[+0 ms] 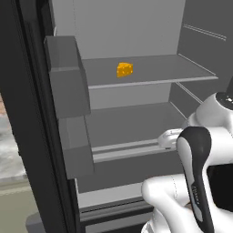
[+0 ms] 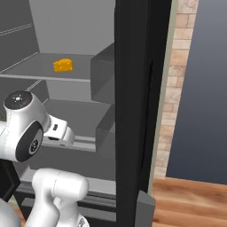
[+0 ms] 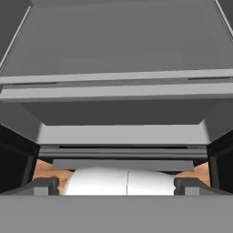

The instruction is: Take the cheese, fish, and sweet potato from the fridge and place them on the plate on the dining counter to create an appetizer plate.

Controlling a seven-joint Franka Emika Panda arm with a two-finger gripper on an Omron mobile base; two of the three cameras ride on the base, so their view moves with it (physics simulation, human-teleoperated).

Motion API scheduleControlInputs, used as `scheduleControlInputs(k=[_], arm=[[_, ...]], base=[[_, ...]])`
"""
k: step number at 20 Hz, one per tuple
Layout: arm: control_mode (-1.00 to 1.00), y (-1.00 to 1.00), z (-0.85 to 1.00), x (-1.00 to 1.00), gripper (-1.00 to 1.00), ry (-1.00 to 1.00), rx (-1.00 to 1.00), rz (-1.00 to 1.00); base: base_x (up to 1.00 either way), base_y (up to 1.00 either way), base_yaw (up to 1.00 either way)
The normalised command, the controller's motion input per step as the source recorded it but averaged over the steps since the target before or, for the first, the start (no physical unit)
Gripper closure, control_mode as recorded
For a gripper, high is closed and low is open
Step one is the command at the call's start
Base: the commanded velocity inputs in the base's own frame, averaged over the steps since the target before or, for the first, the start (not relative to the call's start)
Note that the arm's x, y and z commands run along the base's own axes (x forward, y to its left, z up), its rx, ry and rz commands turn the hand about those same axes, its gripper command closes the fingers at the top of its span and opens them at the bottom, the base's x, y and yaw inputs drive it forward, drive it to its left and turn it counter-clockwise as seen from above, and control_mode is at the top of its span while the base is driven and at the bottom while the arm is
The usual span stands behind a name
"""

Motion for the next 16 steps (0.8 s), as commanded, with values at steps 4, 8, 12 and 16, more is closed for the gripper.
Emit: scheduleControlInputs(k=[4,8,12,16], arm=[[1.0,0.0,0.0,0.0,-1.0,0.0,0.0,0.0],[1.0,0.0,0.0,0.0,-1.0,0.0,0.0,0.0],[-1.0,0.07,0.02,-0.02,-1.0,0.0,0.0,0.0],[-1.0,0.24,0.24,-0.07,-1.0,0.0,0.0,0.0]], base=[[0.01,0.03,0.0],[-0.01,0.04,0.0],[-0.04,0.22,0.0],[0.0,0.0,0.0]])
